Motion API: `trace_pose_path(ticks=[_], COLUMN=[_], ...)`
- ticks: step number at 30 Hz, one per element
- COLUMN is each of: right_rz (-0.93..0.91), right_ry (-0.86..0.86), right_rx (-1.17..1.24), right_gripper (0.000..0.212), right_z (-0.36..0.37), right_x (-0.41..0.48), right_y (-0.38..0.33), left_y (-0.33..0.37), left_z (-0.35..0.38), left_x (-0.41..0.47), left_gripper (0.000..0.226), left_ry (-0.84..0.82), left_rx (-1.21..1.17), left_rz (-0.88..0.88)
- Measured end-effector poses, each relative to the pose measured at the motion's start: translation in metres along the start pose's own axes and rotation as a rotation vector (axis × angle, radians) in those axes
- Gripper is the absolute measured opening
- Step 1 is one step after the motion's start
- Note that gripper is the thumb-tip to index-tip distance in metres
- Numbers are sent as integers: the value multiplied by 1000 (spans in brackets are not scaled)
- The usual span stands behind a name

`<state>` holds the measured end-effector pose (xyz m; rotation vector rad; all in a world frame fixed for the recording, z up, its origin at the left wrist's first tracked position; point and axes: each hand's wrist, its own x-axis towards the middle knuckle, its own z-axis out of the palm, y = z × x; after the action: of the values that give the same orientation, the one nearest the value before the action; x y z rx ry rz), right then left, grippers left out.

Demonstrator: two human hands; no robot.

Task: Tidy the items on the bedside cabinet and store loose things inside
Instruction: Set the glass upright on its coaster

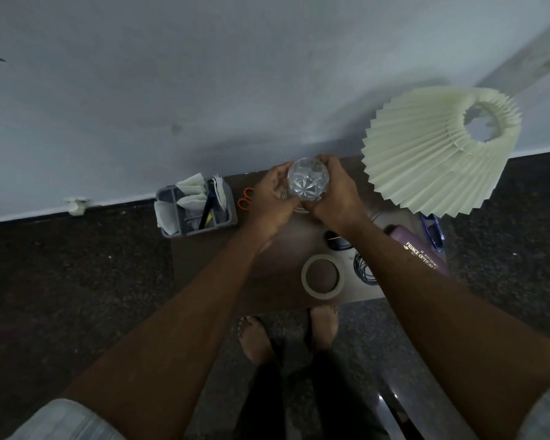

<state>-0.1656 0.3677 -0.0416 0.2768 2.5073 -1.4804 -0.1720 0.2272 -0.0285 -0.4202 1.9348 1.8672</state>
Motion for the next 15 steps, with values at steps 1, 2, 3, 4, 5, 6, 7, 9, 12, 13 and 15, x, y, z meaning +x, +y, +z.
trace_pose_path(ticks=[1, 2, 3, 4, 5, 6, 7, 9, 12, 13, 15], right_rz=[9, 15, 17, 15, 14, 16, 21, 22, 25, 29, 35], right_ry=[3, 4, 5, 4, 2, 1, 5, 17, 22, 26, 36], right_rx=[4, 6, 4, 0, 0, 3, 5, 12, 37, 45, 38], right_gripper=[68, 68, 68, 67, 67, 66, 66, 65, 69, 71, 73], right_z=[1, 2, 2, 3, 4, 5, 5, 8, 10, 11, 11], right_x=[1, 2, 2, 2, 2, 3, 3, 4, 3, 2, 1], right_y=[2, 4, 5, 6, 7, 8, 10, 11, 13, 13, 16], left_y=[-1, -2, -3, -4, -4, -5, -5, -7, -12, -14, -19], left_z=[0, 0, 0, 0, 0, 0, 1, 1, 0, 0, 0], left_x=[1, 2, 3, 4, 5, 6, 6, 7, 10, 11, 12], left_gripper=[58, 58, 58, 58, 57, 57, 56, 56, 57, 58, 59], left_ry=[-2, -5, -6, -7, -7, -5, -1, 11, 18, 18, 19], left_rx=[6, 12, 17, 20, 22, 22, 18, 15, 41, 52, 66], left_rz=[-6, -8, -9, -10, -13, -16, -18, -20, -19, -22, -35])
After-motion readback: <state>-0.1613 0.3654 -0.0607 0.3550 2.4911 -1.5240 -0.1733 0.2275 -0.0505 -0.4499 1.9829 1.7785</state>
